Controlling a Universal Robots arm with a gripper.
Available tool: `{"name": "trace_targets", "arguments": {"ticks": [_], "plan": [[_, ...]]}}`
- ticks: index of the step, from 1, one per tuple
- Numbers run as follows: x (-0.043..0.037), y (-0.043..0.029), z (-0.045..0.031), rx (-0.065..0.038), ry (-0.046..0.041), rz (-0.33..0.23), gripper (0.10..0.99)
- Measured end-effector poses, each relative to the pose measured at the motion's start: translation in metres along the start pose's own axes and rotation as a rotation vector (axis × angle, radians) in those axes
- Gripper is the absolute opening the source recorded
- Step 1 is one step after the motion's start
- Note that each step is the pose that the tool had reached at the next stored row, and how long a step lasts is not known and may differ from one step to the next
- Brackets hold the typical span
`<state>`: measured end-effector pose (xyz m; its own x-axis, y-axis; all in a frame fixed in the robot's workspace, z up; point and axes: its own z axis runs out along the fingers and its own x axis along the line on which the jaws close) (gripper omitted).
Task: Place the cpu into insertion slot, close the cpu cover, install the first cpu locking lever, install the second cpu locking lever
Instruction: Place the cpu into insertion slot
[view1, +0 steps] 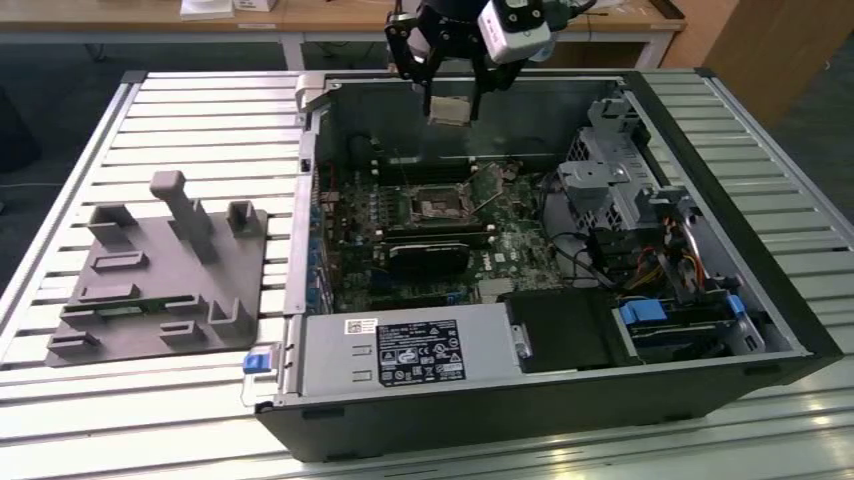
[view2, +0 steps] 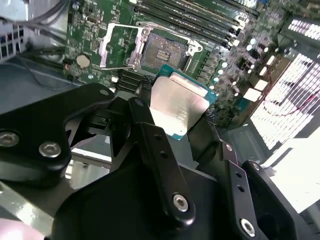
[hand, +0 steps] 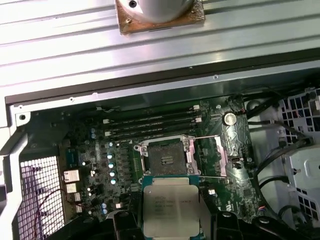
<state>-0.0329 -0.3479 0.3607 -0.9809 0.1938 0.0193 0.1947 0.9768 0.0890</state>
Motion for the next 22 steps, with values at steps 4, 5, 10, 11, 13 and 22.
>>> {"name": "trace_targets", "arguments": {"ticks": [4,5,10,11,13,22], "plan": [[0.0,0.0,0.0003,-0.001,-0.0056,0.063,0.541],[0.0,0.0,0.0003,-0.001,-0.0071,0.08,0.541],[0.0,-0.0001,0.0009,-0.003,-0.0154,0.172,0.541],[0.0,-0.0001,0.001,-0.003,-0.0171,0.191,0.541],[0.0,-0.0001,0.0013,-0.004,-0.0203,0.226,0.541],[0.0,-0.0003,0.0025,-0.007,-0.0348,0.389,0.541]]}}
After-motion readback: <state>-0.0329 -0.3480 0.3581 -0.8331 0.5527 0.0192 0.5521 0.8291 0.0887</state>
